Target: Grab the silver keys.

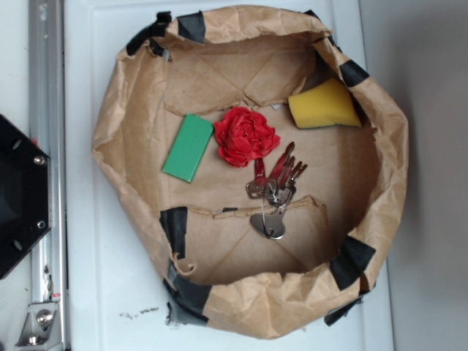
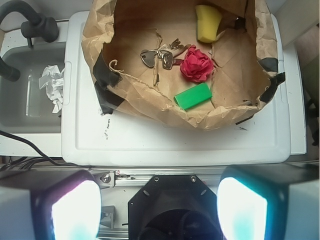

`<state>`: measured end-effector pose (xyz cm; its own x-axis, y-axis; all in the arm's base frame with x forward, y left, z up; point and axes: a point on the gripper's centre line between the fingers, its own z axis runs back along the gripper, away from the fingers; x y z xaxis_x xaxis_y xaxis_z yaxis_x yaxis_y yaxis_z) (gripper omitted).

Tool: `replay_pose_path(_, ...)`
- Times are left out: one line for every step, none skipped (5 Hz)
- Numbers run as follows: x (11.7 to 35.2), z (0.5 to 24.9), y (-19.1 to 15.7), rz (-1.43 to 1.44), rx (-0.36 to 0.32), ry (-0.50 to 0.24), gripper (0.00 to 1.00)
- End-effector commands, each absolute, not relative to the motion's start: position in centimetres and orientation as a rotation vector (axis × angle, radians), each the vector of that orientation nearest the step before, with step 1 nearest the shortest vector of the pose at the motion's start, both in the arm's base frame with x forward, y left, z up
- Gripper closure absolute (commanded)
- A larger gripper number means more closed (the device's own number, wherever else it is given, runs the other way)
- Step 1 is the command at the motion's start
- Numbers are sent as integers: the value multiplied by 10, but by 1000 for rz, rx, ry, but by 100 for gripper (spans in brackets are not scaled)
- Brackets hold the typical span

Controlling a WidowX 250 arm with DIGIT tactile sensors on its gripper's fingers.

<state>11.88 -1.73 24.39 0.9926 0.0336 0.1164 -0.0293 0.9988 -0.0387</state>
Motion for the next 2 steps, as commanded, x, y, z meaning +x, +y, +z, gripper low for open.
replay_pose_path(119,244,-17,32,-37,-117,0)
replay_pose_path(169,236,-26,166,-29,-142,0)
